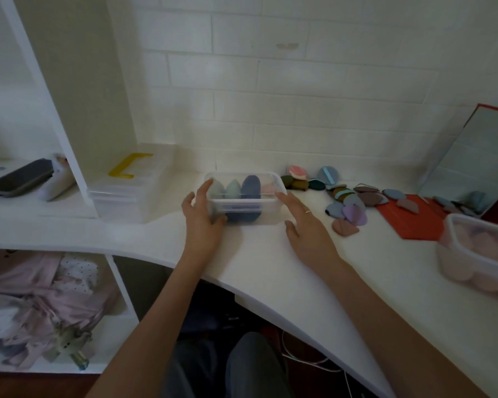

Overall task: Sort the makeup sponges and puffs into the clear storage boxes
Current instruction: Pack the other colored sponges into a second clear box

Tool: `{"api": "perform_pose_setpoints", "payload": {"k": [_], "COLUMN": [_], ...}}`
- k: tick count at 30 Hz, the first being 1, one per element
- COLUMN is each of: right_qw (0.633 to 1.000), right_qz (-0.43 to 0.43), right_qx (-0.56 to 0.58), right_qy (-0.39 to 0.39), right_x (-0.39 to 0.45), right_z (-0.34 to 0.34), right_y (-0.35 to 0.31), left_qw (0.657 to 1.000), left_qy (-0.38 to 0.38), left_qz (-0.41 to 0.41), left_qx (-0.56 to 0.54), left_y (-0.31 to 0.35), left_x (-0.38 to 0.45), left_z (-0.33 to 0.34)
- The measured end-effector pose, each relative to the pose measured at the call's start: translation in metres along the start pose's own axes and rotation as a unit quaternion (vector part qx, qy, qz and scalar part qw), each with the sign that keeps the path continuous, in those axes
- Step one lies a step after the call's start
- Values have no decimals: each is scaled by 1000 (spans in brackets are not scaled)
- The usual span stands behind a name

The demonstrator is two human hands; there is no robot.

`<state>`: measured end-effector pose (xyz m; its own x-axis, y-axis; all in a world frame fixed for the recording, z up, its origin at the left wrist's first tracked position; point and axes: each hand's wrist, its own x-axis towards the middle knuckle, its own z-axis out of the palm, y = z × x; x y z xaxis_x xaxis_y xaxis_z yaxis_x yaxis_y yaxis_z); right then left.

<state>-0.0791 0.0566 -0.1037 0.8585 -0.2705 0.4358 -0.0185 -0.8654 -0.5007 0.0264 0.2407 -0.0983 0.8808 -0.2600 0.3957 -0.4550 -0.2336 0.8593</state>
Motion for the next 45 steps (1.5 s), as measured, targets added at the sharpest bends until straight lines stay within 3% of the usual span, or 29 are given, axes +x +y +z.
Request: {"api": "perform_pose_setpoints", "payload": {"k": [3, 6, 15, 17, 19, 21, 23, 26, 29, 33, 37, 40, 43, 45], "right_qw": [999, 998, 993, 989, 984, 980, 975, 973, 981, 983, 980, 977, 979, 990], "right_qz": [-19, -21, -14, -28, -66, -99, -126, -131, -123, -139, -121, -113, -96, -84], "right_qx": [-39, -49, -119, -140, -143, -147, -166, -181, -148, -116, -156, -177, -176, -108], "right_qy": [18, 26, 16, 47, 89, 92, 76, 50, 9, -17, -40, -32, -44, -45], "right_x": [-2, -3, 5, 6, 6, 10, 17, 29, 45, 61, 68, 73, 78, 84], "right_z": [1, 1, 6, 7, 8, 12, 22, 39, 49, 62, 74, 79, 82, 79], "right_y": [-5, -5, -5, -5, -8, -14, -21, -26, -32, -41, -45, -44, -38, -40], "left_qw": [998, 996, 995, 992, 983, 945, 917, 906, 897, 914, 923, 931, 929, 924], "left_qy": [61, 74, -20, -25, 49, 166, 220, 207, 183, 183, 190, 239, 274, 258], "left_qz": [-22, -6, 62, 69, 98, 121, 63, -55, -66, -62, -40, -8, 104, 186], "left_qx": [17, 54, 82, 99, 149, 255, 328, 365, 396, 358, 332, 276, 227, 210], "left_y": [5, 8, 0, -1, -5, -12, -21, -33, -39, -44, -45, -39, -23, -8], "left_x": [-3, -3, 3, 5, 6, 13, 26, 47, 58, 59, 57, 57, 59, 61], "left_z": [-1, 1, 7, 6, -2, -18, -39, -68, -79, -84, -91, -93, -95, -96]}}
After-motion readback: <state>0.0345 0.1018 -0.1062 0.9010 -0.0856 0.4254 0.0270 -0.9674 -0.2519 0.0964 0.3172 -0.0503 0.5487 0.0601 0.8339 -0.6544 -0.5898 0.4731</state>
